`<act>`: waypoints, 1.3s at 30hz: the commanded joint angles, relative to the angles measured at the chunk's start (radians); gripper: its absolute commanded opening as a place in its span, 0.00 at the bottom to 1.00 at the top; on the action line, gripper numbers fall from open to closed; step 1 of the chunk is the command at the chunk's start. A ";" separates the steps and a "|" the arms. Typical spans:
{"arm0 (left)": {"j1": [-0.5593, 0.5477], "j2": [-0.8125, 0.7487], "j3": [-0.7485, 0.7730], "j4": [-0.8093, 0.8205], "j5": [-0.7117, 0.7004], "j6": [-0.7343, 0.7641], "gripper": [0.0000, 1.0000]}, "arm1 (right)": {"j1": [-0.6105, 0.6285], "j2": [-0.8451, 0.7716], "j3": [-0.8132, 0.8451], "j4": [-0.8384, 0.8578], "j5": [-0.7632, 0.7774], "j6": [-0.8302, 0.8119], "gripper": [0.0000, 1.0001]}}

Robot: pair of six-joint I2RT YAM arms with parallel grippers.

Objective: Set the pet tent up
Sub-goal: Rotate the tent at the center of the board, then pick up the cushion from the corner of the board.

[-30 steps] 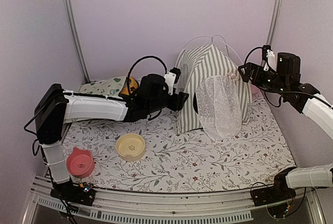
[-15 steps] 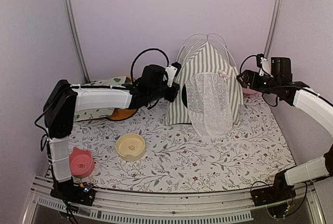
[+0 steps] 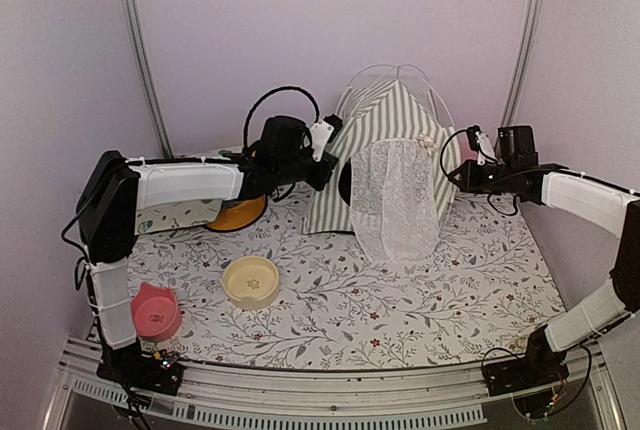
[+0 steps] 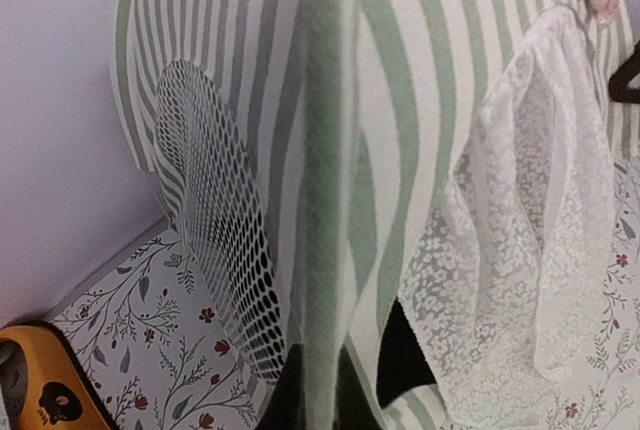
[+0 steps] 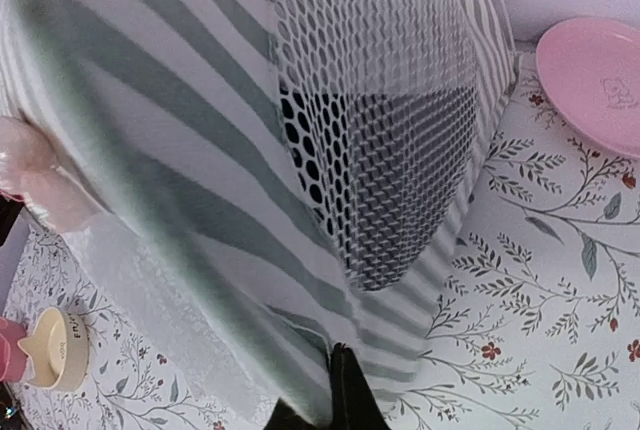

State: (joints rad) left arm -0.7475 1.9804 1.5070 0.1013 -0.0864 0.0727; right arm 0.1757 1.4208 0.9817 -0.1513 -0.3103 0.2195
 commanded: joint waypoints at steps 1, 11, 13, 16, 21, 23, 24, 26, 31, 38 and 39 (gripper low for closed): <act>0.036 -0.034 0.036 -0.057 -0.067 0.025 0.00 | -0.005 0.003 0.099 -0.085 0.233 -0.007 0.00; 0.057 -0.042 0.016 -0.066 0.016 -0.012 0.00 | -0.005 -0.012 0.127 -0.182 0.384 -0.036 0.21; 0.049 -0.031 0.018 -0.066 0.030 -0.032 0.00 | -0.001 -0.042 0.107 -0.175 0.355 -0.033 0.46; 0.041 -0.023 0.017 -0.062 0.037 -0.067 0.00 | 0.039 -0.137 0.062 -0.142 0.332 -0.044 0.69; 0.030 -0.024 0.010 -0.052 0.041 -0.102 0.00 | 0.158 -0.241 0.018 -0.123 0.343 -0.043 0.79; 0.028 -0.023 0.008 -0.050 0.028 -0.116 0.06 | 0.216 -0.265 -0.007 -0.109 0.364 -0.041 0.81; 0.028 -0.026 0.004 -0.044 0.026 -0.124 0.14 | 0.242 -0.274 -0.021 -0.099 0.366 -0.038 0.82; 0.031 -0.050 -0.015 -0.022 0.009 -0.143 0.35 | 0.286 -0.286 -0.056 -0.067 0.364 -0.027 0.82; 0.036 -0.156 -0.100 0.042 -0.051 -0.207 0.66 | 0.314 -0.292 -0.106 0.001 0.319 0.022 0.89; 0.081 -0.310 -0.273 0.061 -0.143 -0.333 0.82 | 0.314 -0.295 -0.107 0.070 0.297 0.044 0.99; 0.091 -0.328 -0.293 0.053 -0.159 -0.348 0.84 | 0.313 -0.294 -0.107 0.076 0.292 0.045 0.99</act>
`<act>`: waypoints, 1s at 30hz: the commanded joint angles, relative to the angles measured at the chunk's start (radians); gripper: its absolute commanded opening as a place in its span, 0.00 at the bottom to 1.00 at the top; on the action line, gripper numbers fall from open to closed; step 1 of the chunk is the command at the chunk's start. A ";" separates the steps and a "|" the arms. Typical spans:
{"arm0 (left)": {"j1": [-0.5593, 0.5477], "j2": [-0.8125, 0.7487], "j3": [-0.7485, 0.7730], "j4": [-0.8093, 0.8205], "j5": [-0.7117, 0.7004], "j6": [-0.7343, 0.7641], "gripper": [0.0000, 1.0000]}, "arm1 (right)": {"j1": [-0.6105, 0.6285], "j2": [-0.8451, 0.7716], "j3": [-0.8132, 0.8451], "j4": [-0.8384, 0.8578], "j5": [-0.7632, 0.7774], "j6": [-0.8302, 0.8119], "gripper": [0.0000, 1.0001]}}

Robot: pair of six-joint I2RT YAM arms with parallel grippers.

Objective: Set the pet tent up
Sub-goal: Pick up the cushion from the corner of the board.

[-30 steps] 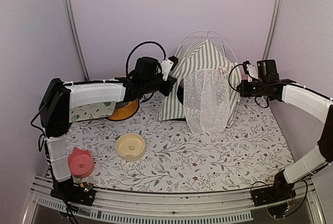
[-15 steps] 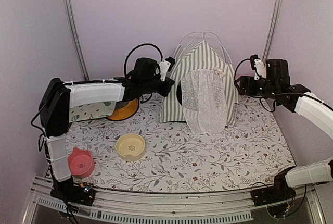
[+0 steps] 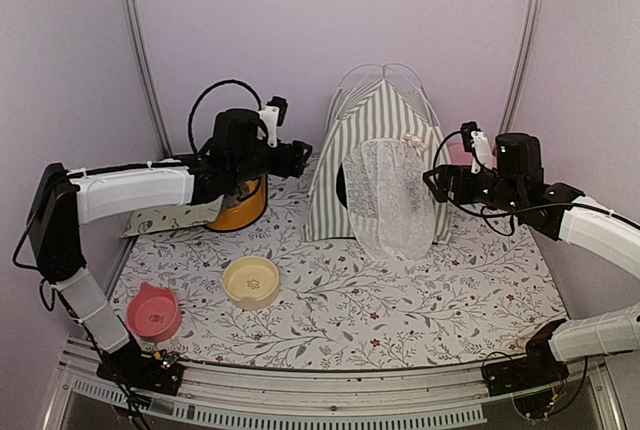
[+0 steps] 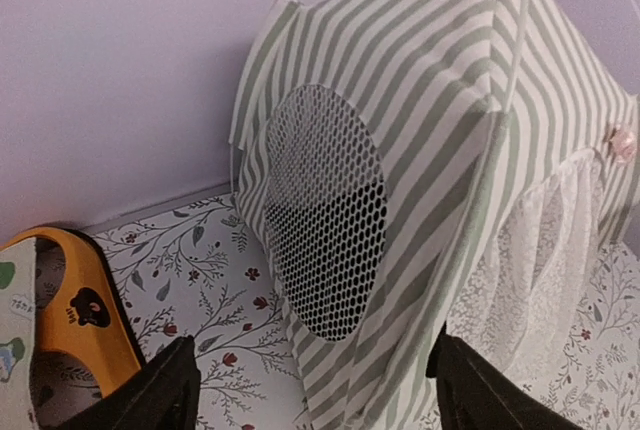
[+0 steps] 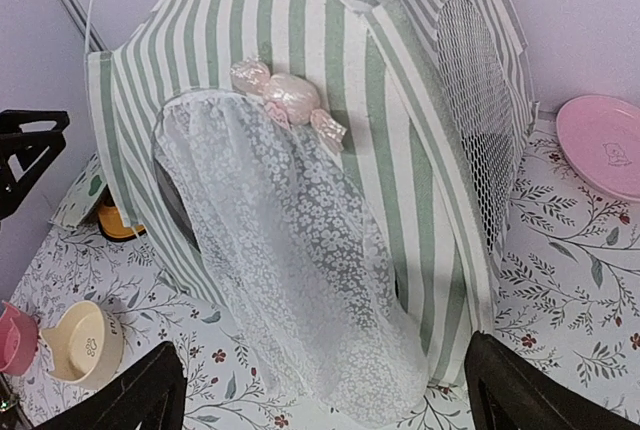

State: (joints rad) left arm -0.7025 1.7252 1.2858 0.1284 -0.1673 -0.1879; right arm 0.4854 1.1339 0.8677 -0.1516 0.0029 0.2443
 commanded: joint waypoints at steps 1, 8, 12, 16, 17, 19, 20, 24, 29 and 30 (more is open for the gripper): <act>0.055 -0.086 -0.089 0.013 -0.104 -0.102 0.86 | 0.004 -0.007 0.007 0.084 -0.024 0.021 0.99; 0.180 -0.118 -0.171 -0.098 -0.239 -0.193 0.87 | 0.005 0.005 0.016 0.115 -0.065 0.035 0.99; 0.245 -0.076 -0.172 -0.141 -0.291 -0.155 0.86 | 0.004 0.007 0.016 0.124 -0.085 0.051 0.99; 0.290 -0.009 -0.137 -0.177 -0.342 -0.114 0.85 | 0.004 0.009 0.013 0.133 -0.091 0.065 0.99; 0.296 0.013 -0.124 -0.183 -0.346 -0.102 0.85 | 0.004 0.010 0.014 0.138 -0.094 0.068 0.99; 0.312 0.063 -0.087 -0.203 -0.355 -0.087 0.85 | 0.004 0.010 0.016 0.144 -0.099 0.071 0.99; 0.317 0.090 -0.064 -0.217 -0.362 -0.080 0.85 | 0.005 0.010 0.016 0.145 -0.101 0.072 0.99; 0.332 0.186 0.026 -0.256 -0.367 -0.049 0.85 | 0.004 0.007 0.019 0.148 -0.108 0.078 0.99; 0.346 0.299 0.120 -0.292 -0.421 -0.004 0.85 | 0.003 -0.007 0.008 0.149 -0.114 0.082 0.99; 0.349 0.317 0.136 -0.303 -0.430 0.004 0.85 | 0.004 -0.010 0.004 0.149 -0.115 0.083 0.99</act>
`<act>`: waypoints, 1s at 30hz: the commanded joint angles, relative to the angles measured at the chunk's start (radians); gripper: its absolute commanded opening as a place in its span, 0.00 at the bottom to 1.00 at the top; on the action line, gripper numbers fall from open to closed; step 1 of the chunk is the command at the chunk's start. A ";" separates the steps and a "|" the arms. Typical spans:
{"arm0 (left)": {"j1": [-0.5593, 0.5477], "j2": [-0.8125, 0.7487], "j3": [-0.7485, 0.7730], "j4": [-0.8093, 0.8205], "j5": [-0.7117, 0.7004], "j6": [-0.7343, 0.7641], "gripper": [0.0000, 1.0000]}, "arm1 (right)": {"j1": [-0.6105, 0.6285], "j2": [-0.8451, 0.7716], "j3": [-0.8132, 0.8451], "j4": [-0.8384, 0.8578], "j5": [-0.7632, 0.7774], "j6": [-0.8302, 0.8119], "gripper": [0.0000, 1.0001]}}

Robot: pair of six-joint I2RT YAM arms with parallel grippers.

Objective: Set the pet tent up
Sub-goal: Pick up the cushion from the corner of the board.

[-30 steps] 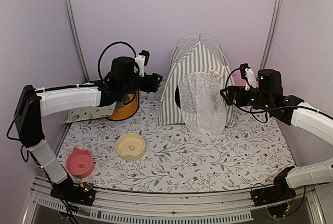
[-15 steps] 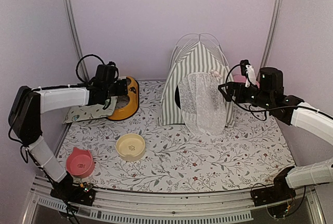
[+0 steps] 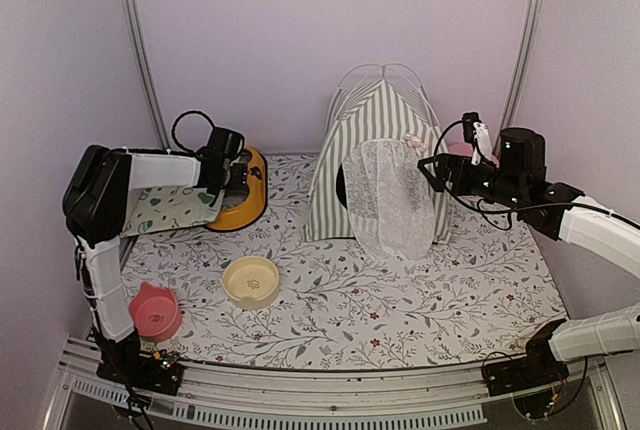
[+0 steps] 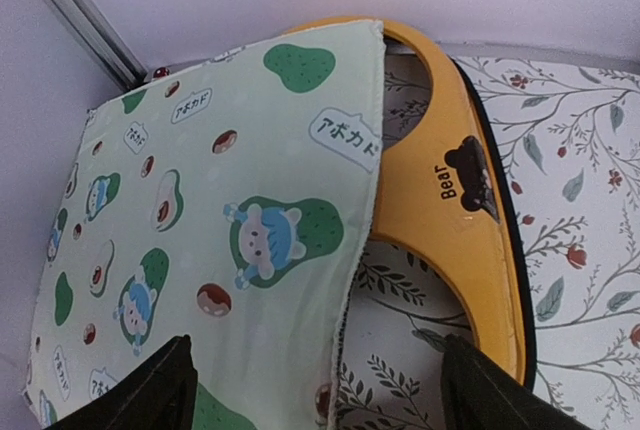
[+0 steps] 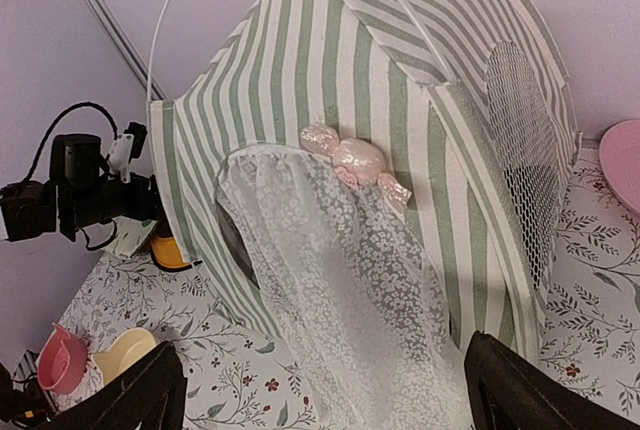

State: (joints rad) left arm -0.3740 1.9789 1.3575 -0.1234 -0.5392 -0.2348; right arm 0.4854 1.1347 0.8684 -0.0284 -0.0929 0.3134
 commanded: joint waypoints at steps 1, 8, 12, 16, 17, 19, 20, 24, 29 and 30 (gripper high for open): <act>0.022 0.079 0.078 -0.059 -0.064 0.059 0.85 | 0.004 -0.014 -0.001 0.027 -0.020 0.018 0.99; 0.044 0.164 0.141 -0.108 -0.076 0.075 0.85 | 0.004 -0.032 -0.020 0.036 -0.023 0.032 0.99; 0.051 0.170 0.137 -0.096 -0.102 0.084 0.79 | 0.004 -0.038 -0.028 0.041 -0.029 0.037 0.99; 0.054 0.173 0.140 -0.085 -0.095 0.101 0.53 | 0.004 -0.037 -0.033 0.045 -0.037 0.043 0.99; 0.054 0.170 0.139 -0.082 -0.093 0.105 0.42 | 0.004 -0.036 -0.033 0.046 -0.039 0.045 0.99; 0.055 0.156 0.130 -0.074 -0.090 0.109 0.22 | 0.004 -0.034 -0.032 0.048 -0.045 0.049 0.99; 0.054 0.145 0.123 -0.069 -0.088 0.109 0.13 | 0.003 -0.031 -0.032 0.049 -0.050 0.051 0.99; 0.043 0.074 0.073 -0.033 -0.080 0.104 0.00 | 0.004 -0.015 -0.026 0.056 -0.071 0.059 0.99; 0.007 -0.093 -0.011 0.025 -0.085 0.090 0.00 | 0.004 0.021 0.001 0.054 -0.101 0.060 0.99; -0.004 -0.125 -0.030 0.038 -0.084 0.083 0.00 | 0.004 0.028 0.008 0.054 -0.107 0.061 0.99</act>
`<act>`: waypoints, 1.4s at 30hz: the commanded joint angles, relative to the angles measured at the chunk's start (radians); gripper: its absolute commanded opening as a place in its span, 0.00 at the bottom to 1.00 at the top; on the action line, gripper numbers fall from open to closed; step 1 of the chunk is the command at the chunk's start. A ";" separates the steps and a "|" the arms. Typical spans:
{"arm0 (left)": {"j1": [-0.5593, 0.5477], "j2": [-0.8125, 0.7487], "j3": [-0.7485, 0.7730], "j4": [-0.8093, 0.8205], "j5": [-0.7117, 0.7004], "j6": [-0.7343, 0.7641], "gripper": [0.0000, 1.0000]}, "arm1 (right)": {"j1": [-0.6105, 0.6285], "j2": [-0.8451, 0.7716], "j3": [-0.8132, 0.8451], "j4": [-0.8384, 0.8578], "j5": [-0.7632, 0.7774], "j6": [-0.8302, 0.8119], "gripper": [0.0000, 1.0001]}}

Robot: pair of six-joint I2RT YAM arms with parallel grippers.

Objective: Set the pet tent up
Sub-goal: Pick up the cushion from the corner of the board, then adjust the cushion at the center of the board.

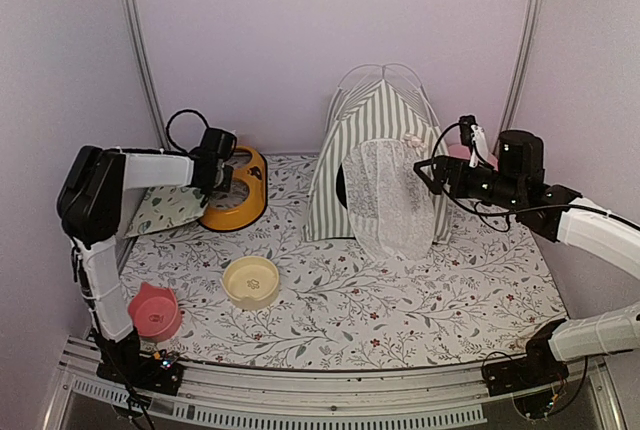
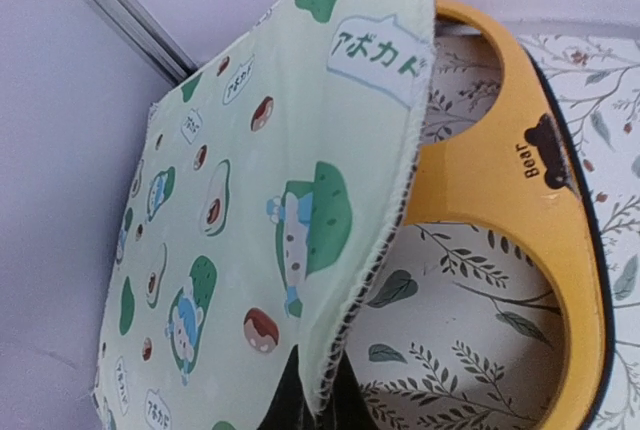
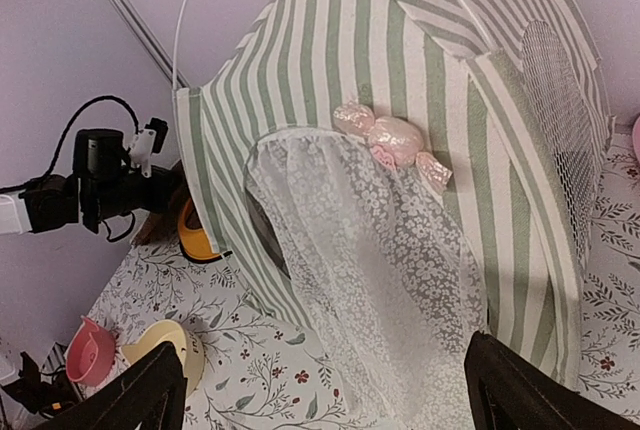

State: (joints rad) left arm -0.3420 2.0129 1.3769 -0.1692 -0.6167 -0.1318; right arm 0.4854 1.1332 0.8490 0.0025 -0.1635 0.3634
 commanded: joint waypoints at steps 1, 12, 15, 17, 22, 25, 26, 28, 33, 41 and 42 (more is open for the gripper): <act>-0.051 -0.191 -0.069 0.094 -0.007 -0.031 0.00 | 0.005 0.041 0.036 0.024 -0.041 0.011 0.99; -0.372 -0.483 -0.317 0.403 -0.106 -0.036 0.00 | 0.018 0.125 0.153 0.036 -0.129 0.037 0.99; -0.467 -0.519 -0.378 0.586 -0.161 0.026 0.00 | 0.062 0.145 0.203 0.061 -0.130 0.055 0.99; -0.525 -0.539 -0.420 0.716 -0.190 0.085 0.00 | 0.108 0.165 0.244 0.084 -0.131 0.069 0.99; -0.648 -0.535 -0.497 1.032 -0.260 0.274 0.00 | 0.243 0.282 0.419 0.097 -0.091 0.070 0.99; -0.701 -0.493 -0.503 1.182 -0.284 0.403 0.00 | 0.290 0.359 0.516 0.097 -0.067 0.080 0.99; -0.722 -0.475 -0.501 1.235 -0.291 0.449 0.00 | 0.301 0.385 0.551 0.092 -0.056 0.087 0.99; -0.752 -0.436 -0.493 1.328 -0.312 0.553 0.00 | 0.334 0.427 0.613 0.076 -0.013 0.091 0.99; -0.796 -0.368 -0.475 1.498 -0.323 0.723 0.00 | 0.382 0.495 0.702 0.074 0.041 0.087 0.99; -0.825 -0.335 -0.464 1.558 -0.292 0.810 0.00 | 0.402 0.581 0.796 -0.023 0.129 0.093 0.99; -0.829 -0.330 -0.464 1.561 -0.287 0.821 0.00 | 0.402 0.589 0.805 -0.025 0.136 0.095 0.99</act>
State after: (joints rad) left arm -1.1465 1.6638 0.8841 1.2900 -0.9218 0.6014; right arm 0.8837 1.6855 1.6100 0.0219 -0.0975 0.4419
